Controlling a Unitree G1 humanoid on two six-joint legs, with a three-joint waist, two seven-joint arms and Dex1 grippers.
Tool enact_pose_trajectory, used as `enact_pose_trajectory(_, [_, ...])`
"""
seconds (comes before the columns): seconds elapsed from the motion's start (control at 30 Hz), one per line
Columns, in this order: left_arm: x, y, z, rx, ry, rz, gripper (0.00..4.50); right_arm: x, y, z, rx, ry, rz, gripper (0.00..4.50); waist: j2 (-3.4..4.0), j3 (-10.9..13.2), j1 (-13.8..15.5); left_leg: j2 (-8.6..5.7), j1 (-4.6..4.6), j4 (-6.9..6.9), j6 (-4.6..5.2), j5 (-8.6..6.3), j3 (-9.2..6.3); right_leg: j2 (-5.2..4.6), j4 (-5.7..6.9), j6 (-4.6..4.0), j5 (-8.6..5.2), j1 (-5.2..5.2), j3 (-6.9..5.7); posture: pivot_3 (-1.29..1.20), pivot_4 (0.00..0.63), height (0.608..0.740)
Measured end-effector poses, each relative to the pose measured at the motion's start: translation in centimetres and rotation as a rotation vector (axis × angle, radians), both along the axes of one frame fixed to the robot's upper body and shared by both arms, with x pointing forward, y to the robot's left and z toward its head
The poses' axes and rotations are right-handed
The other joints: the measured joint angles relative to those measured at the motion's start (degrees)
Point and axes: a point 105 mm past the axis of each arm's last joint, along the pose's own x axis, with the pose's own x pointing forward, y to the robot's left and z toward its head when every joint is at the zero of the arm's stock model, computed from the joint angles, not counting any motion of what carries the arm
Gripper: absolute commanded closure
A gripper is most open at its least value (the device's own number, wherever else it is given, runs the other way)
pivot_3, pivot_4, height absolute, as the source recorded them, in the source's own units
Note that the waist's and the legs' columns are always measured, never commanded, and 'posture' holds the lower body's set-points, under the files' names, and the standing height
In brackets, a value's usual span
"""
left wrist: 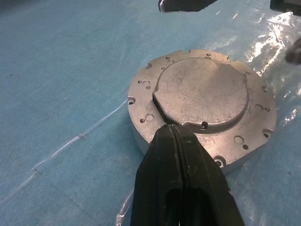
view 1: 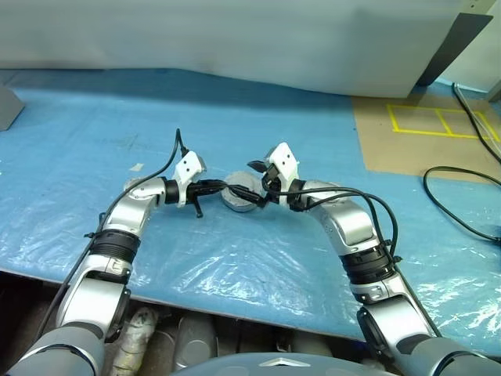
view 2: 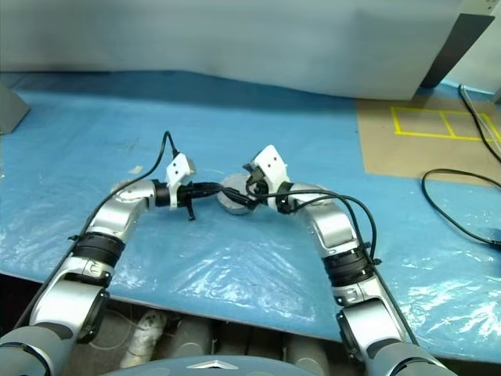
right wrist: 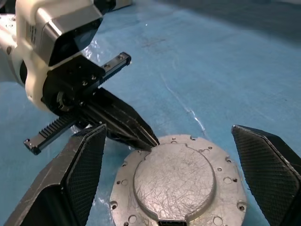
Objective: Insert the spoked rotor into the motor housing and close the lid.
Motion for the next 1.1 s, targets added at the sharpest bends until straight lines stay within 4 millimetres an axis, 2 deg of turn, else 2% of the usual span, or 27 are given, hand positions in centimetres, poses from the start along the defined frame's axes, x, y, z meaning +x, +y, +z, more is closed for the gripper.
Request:
enact_pose_trajectory(0.13, [0.0,0.0,0.1,0.010,-0.007,-0.008,4.50,0.1,-1.0,-0.1,0.134,0.185,-0.044,0.06,0.00,0.00,0.02,0.00,-0.01,0.00,0.00,0.00,0.00,-0.01,-0.01,-0.15,-0.09,0.00,0.00,0.00,0.150,0.740])
enact_pose_trajectory(0.3, [0.0,0.0,0.2,0.014,-0.008,-0.016,4.50,0.2,-4.8,-1.1,0.319,0.499,-0.145,0.06,0.00,0.00,0.09,-0.04,-0.04,-0.01,0.00,0.00,0.00,0.00,-0.02,-0.15,-0.08,-0.02,0.00,0.00,0.150,0.740])
enact_pose_trajectory(0.43, [0.0,0.1,0.2,0.015,-0.008,-0.015,4.50,-0.2,-6.6,-2.3,0.378,0.663,-0.183,0.06,0.01,0.00,0.08,-0.02,-0.03,-0.01,-0.01,0.01,0.01,0.03,0.02,-0.12,-0.06,-0.04,-0.07,0.00,0.150,0.740])
enact_pose_trajectory(0.63, [0.0,0.1,0.2,0.017,-0.010,-0.015,4.50,-1.0,-5.6,-4.5,0.392,0.818,-0.162,0.06,0.01,0.00,0.09,-0.03,-0.05,-0.01,-0.01,0.01,0.03,0.00,0.01,-0.18,-0.10,-0.05,-0.07,0.00,0.150,0.740])
enact_pose_trajectory(1.07, [0.0,0.1,0.2,0.018,-0.010,-0.014,4.50,-0.6,-2.5,-4.9,0.476,0.881,-0.089,0.06,0.01,0.00,0.06,0.01,-0.02,-0.01,-0.01,0.00,0.05,0.00,0.01,-0.19,-0.11,-0.03,-0.08,0.00,0.150,0.740])
enact_pose_trajectory(1.1, [0.0,0.1,0.2,0.018,-0.010,-0.013,4.50,-0.6,-2.4,-4.9,0.481,0.883,-0.085,0.22,0.01,0.00,0.05,0.01,-0.02,-0.01,-0.01,0.00,0.05,0.00,0.01,-0.19,-0.11,-0.03,-0.08,0.00,0.150,0.740])
